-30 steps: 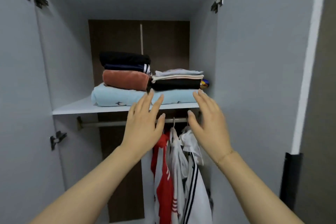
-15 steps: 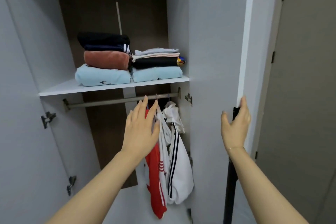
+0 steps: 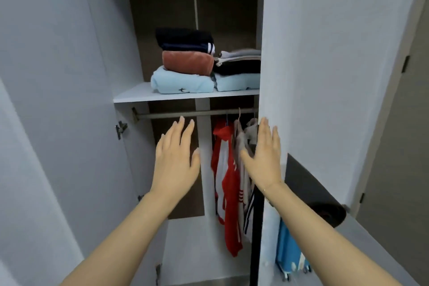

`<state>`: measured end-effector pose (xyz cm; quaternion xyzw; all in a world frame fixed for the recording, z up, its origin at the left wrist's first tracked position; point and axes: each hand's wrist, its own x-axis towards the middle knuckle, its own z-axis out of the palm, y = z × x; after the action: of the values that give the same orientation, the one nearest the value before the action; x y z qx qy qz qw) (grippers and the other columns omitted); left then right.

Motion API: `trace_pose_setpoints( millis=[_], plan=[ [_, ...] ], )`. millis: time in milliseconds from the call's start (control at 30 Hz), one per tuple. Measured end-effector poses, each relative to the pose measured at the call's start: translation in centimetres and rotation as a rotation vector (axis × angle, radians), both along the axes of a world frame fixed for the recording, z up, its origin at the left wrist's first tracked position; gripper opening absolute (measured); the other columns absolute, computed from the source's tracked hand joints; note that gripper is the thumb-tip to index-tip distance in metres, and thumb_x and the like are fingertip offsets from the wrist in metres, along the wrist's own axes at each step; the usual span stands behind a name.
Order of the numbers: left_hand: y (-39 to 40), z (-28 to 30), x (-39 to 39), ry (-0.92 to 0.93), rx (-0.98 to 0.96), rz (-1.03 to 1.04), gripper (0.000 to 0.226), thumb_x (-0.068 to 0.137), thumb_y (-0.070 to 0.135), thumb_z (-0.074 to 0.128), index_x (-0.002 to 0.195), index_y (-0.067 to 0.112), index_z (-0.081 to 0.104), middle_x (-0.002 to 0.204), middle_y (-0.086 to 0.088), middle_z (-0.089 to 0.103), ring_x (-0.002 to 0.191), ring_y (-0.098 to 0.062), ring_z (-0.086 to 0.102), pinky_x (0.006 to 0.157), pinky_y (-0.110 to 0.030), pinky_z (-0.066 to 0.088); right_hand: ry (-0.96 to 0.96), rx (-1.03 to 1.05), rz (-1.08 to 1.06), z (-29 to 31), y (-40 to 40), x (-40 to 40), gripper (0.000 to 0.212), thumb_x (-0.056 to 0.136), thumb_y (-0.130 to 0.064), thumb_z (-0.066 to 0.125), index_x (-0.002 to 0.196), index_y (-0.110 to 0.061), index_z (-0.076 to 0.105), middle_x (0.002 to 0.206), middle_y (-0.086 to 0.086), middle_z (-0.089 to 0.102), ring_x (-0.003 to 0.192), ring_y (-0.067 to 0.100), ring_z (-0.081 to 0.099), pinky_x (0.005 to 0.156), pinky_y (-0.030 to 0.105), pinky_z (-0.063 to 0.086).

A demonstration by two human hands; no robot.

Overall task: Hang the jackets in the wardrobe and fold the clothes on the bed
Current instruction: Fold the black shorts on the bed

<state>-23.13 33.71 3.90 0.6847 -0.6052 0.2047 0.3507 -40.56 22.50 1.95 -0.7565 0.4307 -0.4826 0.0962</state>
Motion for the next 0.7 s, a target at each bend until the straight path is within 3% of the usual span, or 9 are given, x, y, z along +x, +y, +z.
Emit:
trace_pose_setpoints(
  millis=[133,300,433,533,700],
  plan=[
    [5.8,0.8,5.6,0.031,-0.135,0.159,0.059,0.096,0.017,0.053,0.151,0.014,0.031,0.162,-0.007,0.016,0.149,-0.023,0.01,0.122,-0.043,0.011,0.26,-0.205,0.127,-0.1,3.2,5.9,0.071,0.098,-0.031,0.05,0.156,-0.025,0.009,0.163,-0.004,0.009,0.15,0.019,-0.002,0.121,0.04,0.0],
    [10.8,1.3,12.6,0.121,-0.278,0.391,0.068,0.089,0.009,0.059,0.149,0.005,0.027,0.16,-0.018,0.01,0.148,-0.035,0.008,0.122,-0.046,0.012,0.377,-0.334,0.226,0.2,6.6,12.5,0.069,0.097,-0.034,0.049,0.156,-0.025,0.013,0.162,-0.001,0.014,0.149,0.016,0.002,0.12,0.037,0.0],
    [12.0,0.6,16.7,0.397,-0.303,0.356,0.084,0.086,0.004,0.062,0.153,0.003,0.011,0.16,-0.017,0.01,0.147,-0.032,0.01,0.121,-0.034,0.008,0.399,-0.342,0.298,0.2,8.0,15.1,0.068,0.097,-0.033,0.05,0.155,-0.024,0.017,0.162,0.001,0.016,0.149,0.016,0.004,0.118,0.035,0.0],
    [11.4,0.1,18.0,0.574,-0.264,0.362,0.096,0.084,0.009,0.067,0.154,0.002,0.002,0.16,-0.016,0.014,0.147,-0.031,0.013,0.121,-0.035,0.008,0.398,-0.324,0.296,0.2,8.0,15.7,0.065,0.097,-0.034,0.049,0.155,-0.025,0.02,0.162,0.0,0.015,0.15,0.016,0.005,0.118,0.033,-0.001],
    [10.4,-0.6,16.5,0.604,-0.332,0.364,0.093,0.08,0.01,0.068,0.154,0.006,0.012,0.149,-0.016,0.031,0.138,-0.03,0.026,0.114,-0.032,0.018,0.406,-0.292,0.241,0.3,6.3,15.0,0.064,0.098,-0.034,0.049,0.154,-0.024,0.022,0.162,0.001,0.015,0.15,0.019,0.007,0.12,0.035,0.003]
  ],
)
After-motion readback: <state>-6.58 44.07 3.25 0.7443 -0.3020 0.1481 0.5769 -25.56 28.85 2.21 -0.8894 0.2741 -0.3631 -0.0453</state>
